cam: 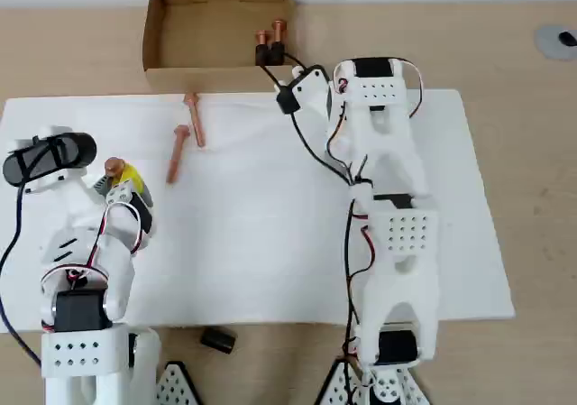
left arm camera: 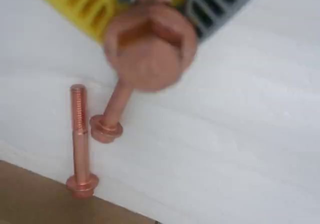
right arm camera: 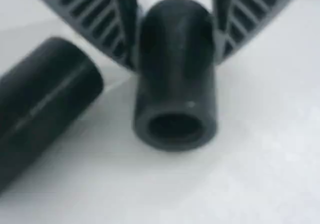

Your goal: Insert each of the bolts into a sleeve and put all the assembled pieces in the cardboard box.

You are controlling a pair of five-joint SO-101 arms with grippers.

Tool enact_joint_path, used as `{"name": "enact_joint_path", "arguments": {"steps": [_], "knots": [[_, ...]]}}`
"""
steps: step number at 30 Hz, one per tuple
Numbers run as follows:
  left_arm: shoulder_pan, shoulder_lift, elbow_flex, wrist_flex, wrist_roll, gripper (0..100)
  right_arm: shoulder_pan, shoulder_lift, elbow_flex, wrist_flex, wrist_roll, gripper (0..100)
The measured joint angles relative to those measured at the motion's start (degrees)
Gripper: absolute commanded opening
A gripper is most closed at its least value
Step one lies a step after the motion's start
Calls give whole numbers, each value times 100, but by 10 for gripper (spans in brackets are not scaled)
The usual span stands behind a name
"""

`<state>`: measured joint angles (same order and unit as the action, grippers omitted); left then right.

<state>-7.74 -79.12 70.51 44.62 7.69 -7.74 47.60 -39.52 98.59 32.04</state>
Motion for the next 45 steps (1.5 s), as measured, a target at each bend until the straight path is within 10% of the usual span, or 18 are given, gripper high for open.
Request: {"name": "enact_joint_path", "arguments": {"steps": [36, 45], "knots": [[0, 0, 0, 220, 0, 6, -202, -2629, 325, 308, -589, 11], [0, -9, -9, 501, 0, 6, -246, -2681, 1512, 97, 431, 16]]}}
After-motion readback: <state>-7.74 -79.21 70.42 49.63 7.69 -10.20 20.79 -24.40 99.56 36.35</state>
